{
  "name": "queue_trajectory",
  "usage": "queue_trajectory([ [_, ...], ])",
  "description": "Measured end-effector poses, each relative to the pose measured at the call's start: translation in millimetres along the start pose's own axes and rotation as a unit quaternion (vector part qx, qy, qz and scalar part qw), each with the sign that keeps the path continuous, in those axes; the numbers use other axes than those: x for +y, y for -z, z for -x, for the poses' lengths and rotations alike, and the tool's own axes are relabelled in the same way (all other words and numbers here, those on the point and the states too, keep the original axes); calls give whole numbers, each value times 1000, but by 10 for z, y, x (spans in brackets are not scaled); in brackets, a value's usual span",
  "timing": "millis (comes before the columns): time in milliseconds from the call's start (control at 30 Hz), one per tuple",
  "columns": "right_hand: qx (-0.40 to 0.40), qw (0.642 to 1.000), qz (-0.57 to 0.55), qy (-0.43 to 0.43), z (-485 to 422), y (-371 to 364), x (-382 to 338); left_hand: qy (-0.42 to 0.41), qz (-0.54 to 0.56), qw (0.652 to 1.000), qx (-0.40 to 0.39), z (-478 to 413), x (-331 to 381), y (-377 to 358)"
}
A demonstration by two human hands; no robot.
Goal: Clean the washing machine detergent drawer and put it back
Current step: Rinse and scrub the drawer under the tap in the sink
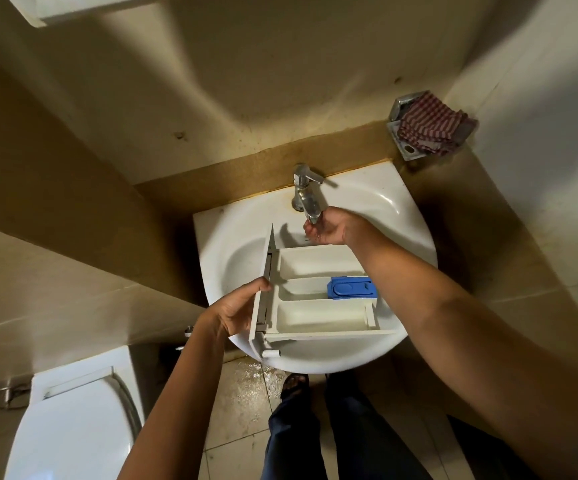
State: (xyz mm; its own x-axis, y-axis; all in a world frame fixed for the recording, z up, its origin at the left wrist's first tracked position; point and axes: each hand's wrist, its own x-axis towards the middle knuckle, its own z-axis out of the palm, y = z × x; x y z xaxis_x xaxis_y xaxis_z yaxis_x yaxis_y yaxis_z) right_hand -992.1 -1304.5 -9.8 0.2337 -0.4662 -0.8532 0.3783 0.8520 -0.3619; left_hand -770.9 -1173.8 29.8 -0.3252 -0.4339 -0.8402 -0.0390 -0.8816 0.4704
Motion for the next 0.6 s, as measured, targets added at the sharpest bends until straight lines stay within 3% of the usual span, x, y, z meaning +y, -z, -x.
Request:
queue_trajectory([
  [500,-52,986,147,-58,480,155,-47,7,-40,999,3,-25,-49,-40],
  [600,-67,973,218,-28,746,50,179,2,-42,999,11,-15,-61,-44],
])
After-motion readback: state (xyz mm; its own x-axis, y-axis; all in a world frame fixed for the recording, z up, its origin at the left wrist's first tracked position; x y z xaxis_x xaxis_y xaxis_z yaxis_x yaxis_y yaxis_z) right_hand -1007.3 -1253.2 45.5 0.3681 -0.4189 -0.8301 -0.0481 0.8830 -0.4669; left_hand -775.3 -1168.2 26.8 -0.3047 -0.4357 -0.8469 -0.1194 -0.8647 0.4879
